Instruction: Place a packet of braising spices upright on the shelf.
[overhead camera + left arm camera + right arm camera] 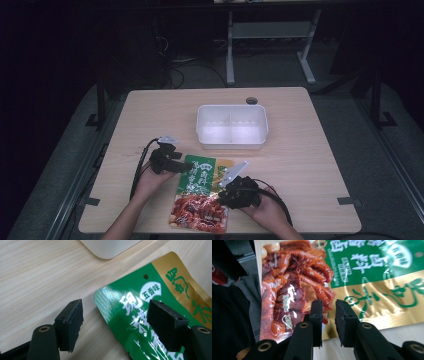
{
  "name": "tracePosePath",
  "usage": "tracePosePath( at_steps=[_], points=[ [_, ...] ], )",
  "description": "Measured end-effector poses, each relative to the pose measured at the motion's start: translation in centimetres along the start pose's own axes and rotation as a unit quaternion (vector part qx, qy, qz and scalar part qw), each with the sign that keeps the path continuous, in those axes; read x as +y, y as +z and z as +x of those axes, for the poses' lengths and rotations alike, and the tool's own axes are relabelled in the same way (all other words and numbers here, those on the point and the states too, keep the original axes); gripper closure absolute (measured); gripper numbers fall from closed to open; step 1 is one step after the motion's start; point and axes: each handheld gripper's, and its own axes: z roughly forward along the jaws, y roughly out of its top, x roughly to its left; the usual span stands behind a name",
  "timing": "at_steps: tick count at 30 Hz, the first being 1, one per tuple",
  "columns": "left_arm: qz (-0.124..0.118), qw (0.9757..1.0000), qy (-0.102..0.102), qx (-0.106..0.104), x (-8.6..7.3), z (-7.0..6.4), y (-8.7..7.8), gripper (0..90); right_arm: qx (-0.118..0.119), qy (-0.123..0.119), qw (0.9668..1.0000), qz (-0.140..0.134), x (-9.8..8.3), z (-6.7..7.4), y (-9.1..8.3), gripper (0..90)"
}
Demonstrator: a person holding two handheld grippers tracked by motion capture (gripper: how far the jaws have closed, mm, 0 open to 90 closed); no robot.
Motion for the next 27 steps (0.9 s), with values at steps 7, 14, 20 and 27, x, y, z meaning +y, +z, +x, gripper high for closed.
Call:
tracePosePath(
  at_steps=[7,14,20,27],
  points=[
    [0.01,0.9997,-0.012,-0.018,-0.1,0.6,0.9,39.1,-0.001,-0.015,0.9995,0.026,-0.2,0.6,1.5,75.1],
    [0.011,0.9992,-0.004,-0.039,-0.2,0.5,0.9,58.1,-0.001,-0.014,0.9996,0.023,-0.3,0.6,1.8,76.0],
    [-0.003,0.9988,0.011,-0.048,-0.2,0.4,0.0,84.4,-0.002,-0.008,0.9999,0.014,-0.6,0.5,1.8,78.9],
    [-0.015,0.998,0.049,-0.038,0.0,-0.6,-1.0,90.0,0.014,0.014,0.9998,0.006,-0.7,0.1,1.8,70.2]
  ],
)
